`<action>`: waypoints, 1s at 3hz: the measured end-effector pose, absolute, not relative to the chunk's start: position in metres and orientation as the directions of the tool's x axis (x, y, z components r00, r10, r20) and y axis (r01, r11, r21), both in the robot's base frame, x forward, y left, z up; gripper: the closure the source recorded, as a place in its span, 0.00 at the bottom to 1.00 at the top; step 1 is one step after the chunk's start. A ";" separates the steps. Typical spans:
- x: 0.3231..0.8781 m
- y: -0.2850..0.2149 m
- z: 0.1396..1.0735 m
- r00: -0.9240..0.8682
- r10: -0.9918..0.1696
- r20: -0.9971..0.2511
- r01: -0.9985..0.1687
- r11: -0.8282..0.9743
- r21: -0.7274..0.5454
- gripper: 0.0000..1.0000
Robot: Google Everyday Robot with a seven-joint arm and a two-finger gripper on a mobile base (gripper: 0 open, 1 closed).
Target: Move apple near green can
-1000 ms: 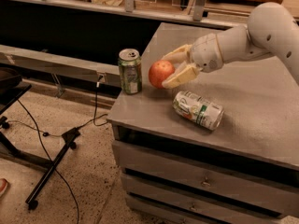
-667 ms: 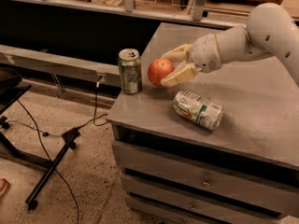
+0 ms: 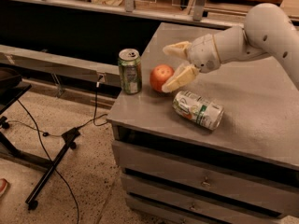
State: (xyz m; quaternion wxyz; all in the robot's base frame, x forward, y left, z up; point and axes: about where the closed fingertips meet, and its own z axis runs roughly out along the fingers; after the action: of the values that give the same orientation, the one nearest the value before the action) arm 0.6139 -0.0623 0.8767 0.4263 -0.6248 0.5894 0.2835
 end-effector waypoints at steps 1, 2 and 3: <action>0.614 -0.062 0.877 0.144 -0.495 -0.857 -0.978 0.058 -0.198 0.00; 0.613 -0.066 0.887 0.143 -0.452 -0.881 -0.979 0.066 -0.193 0.00; 0.616 -0.088 0.913 0.152 -0.408 -0.900 -0.965 0.136 -0.224 0.00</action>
Offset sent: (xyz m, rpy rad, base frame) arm -0.0007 -0.0124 0.0161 0.0884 0.0172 0.0002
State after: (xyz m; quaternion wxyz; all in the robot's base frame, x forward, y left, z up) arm 0.6158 -0.0880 0.9128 0.4783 -0.5891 0.5825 0.2914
